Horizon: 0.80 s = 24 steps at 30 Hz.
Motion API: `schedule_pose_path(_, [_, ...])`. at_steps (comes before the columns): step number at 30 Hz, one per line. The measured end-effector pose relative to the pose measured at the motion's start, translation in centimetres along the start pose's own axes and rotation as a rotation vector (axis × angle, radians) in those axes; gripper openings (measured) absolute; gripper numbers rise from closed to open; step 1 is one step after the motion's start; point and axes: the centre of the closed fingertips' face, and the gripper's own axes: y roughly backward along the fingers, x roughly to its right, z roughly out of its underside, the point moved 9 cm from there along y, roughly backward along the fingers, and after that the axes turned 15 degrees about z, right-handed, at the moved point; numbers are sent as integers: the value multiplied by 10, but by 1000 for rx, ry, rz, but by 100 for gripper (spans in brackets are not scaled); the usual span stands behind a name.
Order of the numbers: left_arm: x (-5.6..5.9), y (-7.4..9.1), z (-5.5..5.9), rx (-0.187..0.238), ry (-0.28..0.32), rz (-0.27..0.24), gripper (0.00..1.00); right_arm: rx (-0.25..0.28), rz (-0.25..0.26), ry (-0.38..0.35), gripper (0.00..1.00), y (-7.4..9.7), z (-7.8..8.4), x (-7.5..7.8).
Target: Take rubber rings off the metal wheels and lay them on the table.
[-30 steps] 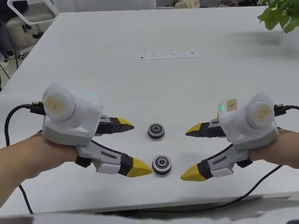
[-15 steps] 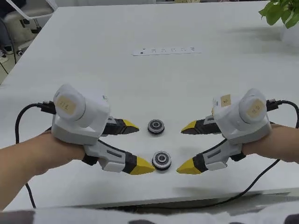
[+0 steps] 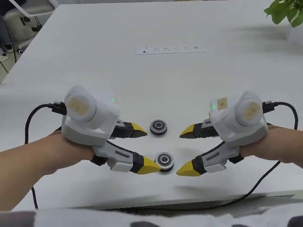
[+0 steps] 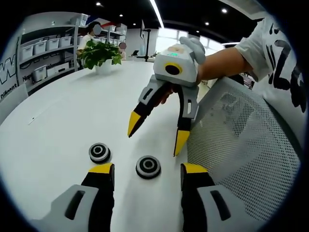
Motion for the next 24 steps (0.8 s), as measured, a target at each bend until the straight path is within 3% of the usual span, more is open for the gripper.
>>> schedule_pose_path(24, [-9,-20,5,-36,16,42,39,1,-21,1,44,-10,1,-1])
